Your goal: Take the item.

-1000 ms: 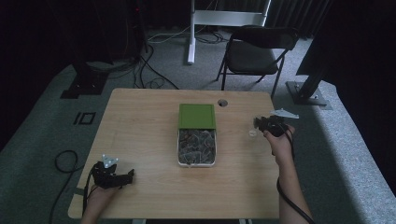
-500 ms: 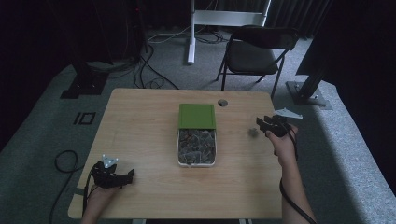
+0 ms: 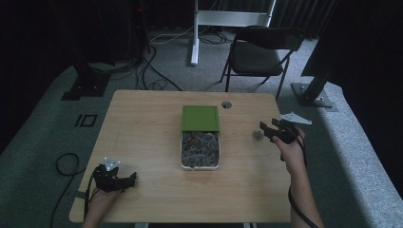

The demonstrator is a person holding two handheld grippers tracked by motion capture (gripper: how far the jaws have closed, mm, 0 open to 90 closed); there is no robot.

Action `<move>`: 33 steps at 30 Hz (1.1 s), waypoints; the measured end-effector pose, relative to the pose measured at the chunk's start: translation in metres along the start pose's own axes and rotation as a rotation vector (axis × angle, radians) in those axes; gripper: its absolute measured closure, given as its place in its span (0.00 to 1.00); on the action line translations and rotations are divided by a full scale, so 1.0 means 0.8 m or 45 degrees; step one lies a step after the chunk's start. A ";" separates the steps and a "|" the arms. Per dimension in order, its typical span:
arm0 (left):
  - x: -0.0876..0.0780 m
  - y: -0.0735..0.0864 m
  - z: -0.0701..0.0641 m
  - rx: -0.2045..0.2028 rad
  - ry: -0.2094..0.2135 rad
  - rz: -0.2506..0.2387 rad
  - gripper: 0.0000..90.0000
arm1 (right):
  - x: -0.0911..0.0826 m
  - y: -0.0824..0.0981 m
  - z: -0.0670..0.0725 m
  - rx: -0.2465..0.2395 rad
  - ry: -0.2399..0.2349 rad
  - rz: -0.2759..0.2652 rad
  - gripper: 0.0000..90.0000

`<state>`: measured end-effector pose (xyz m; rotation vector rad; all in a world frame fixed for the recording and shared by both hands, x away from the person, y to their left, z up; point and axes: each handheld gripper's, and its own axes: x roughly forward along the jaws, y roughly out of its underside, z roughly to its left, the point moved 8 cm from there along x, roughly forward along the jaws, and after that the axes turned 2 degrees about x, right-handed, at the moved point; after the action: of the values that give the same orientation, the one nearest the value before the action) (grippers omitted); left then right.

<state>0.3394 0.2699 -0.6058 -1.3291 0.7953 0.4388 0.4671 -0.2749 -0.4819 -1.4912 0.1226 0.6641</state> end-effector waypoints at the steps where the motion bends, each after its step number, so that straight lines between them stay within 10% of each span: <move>1: 0.000 0.000 0.000 0.000 0.000 0.000 0.00 | -0.002 0.001 0.000 -0.005 0.003 0.000 0.42; 33: 0.000 0.000 0.000 0.000 0.000 0.000 0.00 | -0.032 0.079 0.012 -0.001 -0.030 0.049 0.22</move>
<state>0.3394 0.2699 -0.6058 -1.3291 0.7955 0.4390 0.4128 -0.2784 -0.5240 -1.4841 0.1328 0.7125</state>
